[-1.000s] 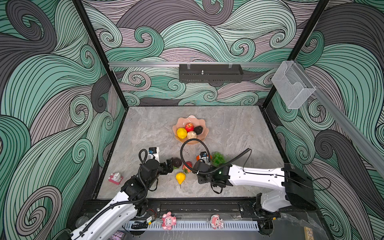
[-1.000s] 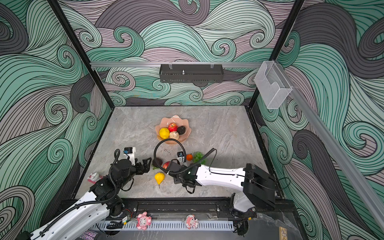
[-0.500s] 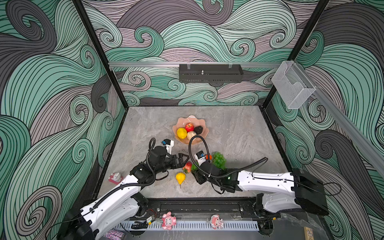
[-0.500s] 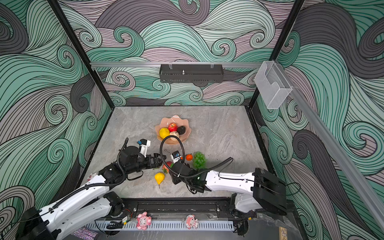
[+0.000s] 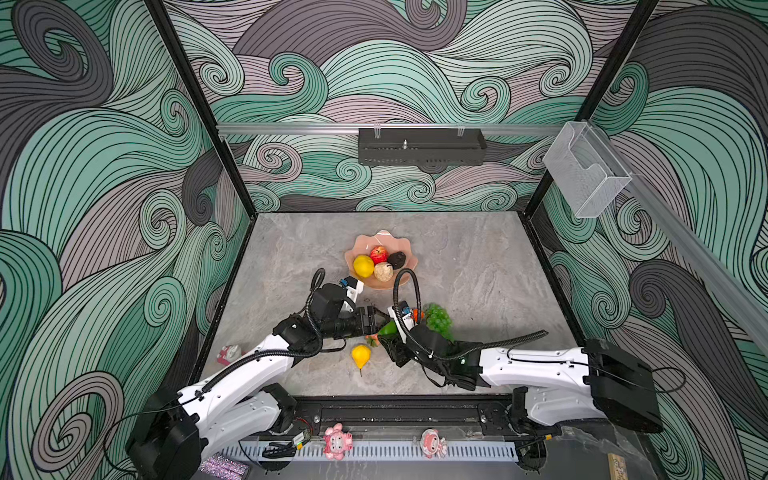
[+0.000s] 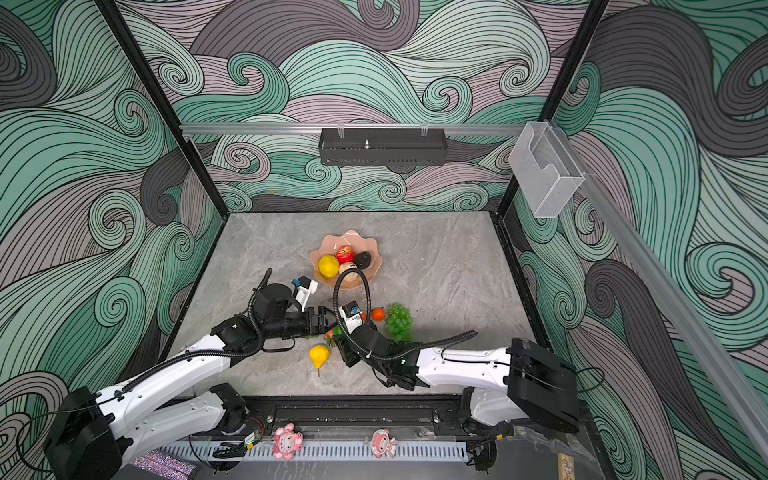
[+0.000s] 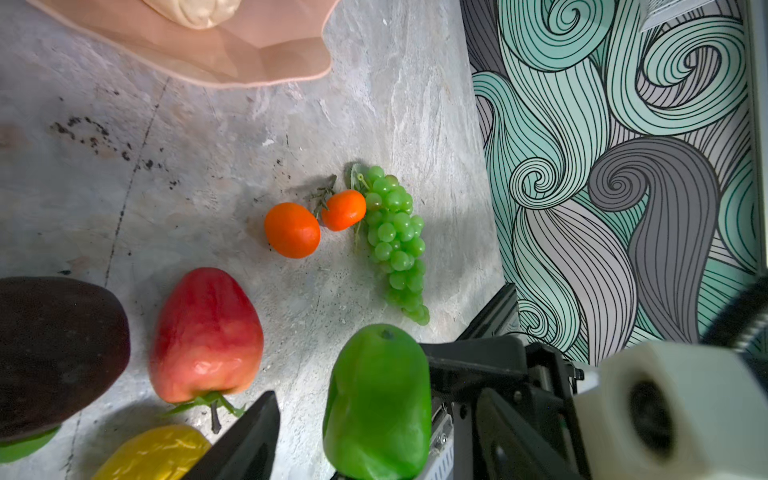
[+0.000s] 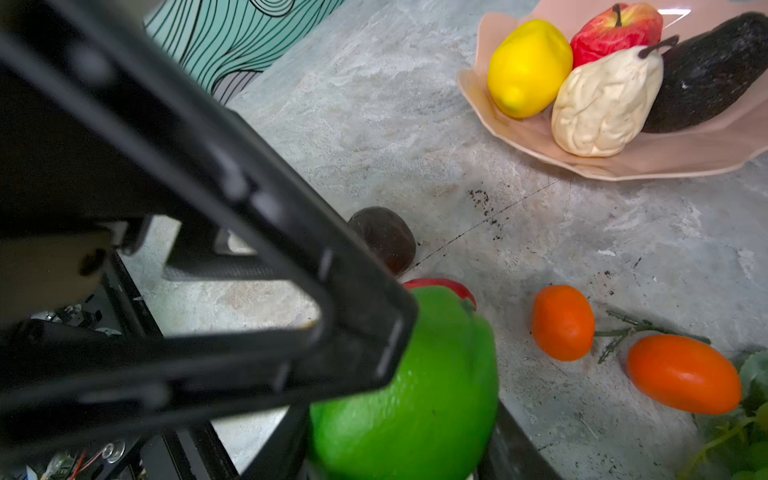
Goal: Place and organize the fake fruits in the fruit bowl
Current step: 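Pass the green lime from the right gripper into the left gripper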
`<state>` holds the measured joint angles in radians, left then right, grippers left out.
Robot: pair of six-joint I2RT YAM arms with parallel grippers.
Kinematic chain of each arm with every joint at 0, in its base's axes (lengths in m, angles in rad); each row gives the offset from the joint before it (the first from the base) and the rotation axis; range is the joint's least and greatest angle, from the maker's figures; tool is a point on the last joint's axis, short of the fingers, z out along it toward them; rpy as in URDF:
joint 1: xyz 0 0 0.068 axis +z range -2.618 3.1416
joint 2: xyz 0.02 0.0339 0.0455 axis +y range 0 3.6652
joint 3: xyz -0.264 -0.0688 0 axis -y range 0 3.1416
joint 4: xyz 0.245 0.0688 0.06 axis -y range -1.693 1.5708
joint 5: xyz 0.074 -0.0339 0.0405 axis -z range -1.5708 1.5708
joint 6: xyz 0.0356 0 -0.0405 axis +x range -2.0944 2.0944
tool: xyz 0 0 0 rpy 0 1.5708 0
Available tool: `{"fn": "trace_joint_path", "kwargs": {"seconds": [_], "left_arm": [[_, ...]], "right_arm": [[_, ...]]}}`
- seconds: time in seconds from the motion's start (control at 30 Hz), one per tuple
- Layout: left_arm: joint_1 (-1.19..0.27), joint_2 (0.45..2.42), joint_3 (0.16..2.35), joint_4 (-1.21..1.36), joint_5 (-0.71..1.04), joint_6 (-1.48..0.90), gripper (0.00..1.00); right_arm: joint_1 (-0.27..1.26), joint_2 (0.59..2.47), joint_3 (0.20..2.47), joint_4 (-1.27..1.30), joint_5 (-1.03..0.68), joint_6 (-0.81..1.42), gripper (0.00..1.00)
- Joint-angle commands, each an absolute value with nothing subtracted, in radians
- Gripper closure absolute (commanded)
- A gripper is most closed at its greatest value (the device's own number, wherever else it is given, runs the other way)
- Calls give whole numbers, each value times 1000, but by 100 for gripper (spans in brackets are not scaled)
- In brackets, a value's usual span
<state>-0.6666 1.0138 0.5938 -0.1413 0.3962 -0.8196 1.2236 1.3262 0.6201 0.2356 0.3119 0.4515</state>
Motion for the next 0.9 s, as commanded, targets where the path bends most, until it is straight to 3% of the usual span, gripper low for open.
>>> {"fn": "trace_joint_path", "kwargs": {"seconds": [0.0, 0.27, 0.63, 0.87], "left_arm": [[-681, 1033, 637, -158, 434, -828, 25], [-698, 1060, 664, -178, 457, -811, 30], [-710, 1084, 685, -157, 469, -805, 59], [-710, 1099, 731, -203, 426, -767, 62]], "right_arm": [[1226, 1286, 614, 297, 357, 426, 58], [1226, 1262, 607, 327, 378, 410, 58], [1226, 1281, 628, 317, 402, 425, 58], [1226, 1262, 632, 276, 420, 440, 48]]}}
